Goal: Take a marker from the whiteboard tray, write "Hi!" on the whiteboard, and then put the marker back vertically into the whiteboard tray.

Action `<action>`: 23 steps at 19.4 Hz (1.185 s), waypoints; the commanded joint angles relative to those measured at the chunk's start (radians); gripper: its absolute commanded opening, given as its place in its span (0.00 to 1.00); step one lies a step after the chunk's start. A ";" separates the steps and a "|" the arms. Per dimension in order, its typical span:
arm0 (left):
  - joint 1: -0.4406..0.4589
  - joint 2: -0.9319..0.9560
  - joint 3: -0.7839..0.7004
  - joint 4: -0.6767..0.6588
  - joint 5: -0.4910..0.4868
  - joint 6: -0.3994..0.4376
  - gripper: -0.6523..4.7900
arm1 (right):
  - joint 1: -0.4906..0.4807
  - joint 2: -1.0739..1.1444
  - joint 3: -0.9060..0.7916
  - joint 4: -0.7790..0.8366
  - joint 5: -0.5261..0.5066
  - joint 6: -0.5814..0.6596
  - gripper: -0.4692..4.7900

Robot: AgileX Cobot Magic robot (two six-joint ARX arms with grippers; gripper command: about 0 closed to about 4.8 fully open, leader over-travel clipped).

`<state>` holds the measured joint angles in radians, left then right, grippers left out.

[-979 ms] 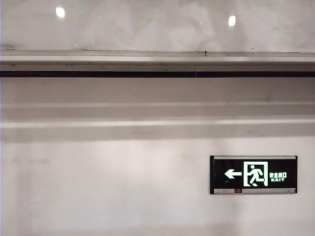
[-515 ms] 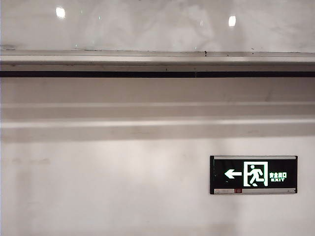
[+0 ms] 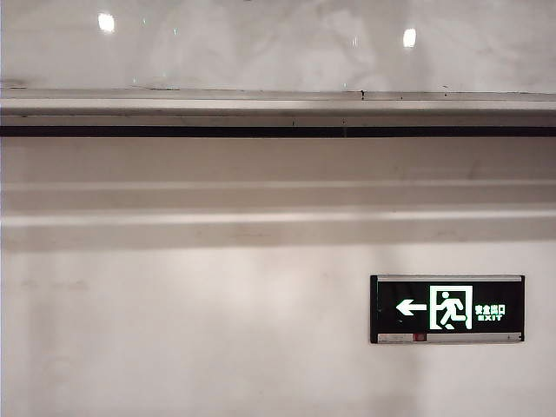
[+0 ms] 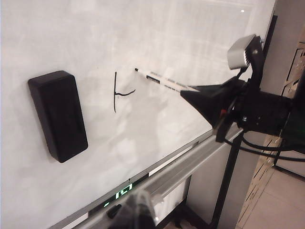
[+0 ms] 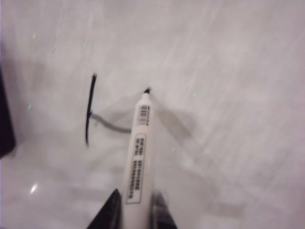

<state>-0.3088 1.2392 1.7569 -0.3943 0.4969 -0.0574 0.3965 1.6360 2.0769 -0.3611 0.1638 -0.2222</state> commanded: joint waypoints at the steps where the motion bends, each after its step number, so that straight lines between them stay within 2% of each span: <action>1: 0.000 -0.005 0.005 0.007 0.005 0.004 0.11 | 0.000 0.003 0.005 -0.058 0.007 0.001 0.09; 8: 0.000 -0.005 0.005 0.007 0.005 0.004 0.11 | 0.000 0.002 0.005 -0.164 0.029 0.005 0.09; 16: 0.000 -0.004 0.005 0.007 0.005 0.004 0.11 | -0.002 -0.077 0.005 -0.134 0.029 0.005 0.09; 23: 0.000 -0.004 0.005 0.003 0.006 0.003 0.11 | -0.052 -0.056 0.005 -0.100 -0.015 0.005 0.09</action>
<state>-0.3092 1.2385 1.7569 -0.3969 0.4973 -0.0574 0.3492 1.5833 2.0747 -0.4732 0.1703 -0.2218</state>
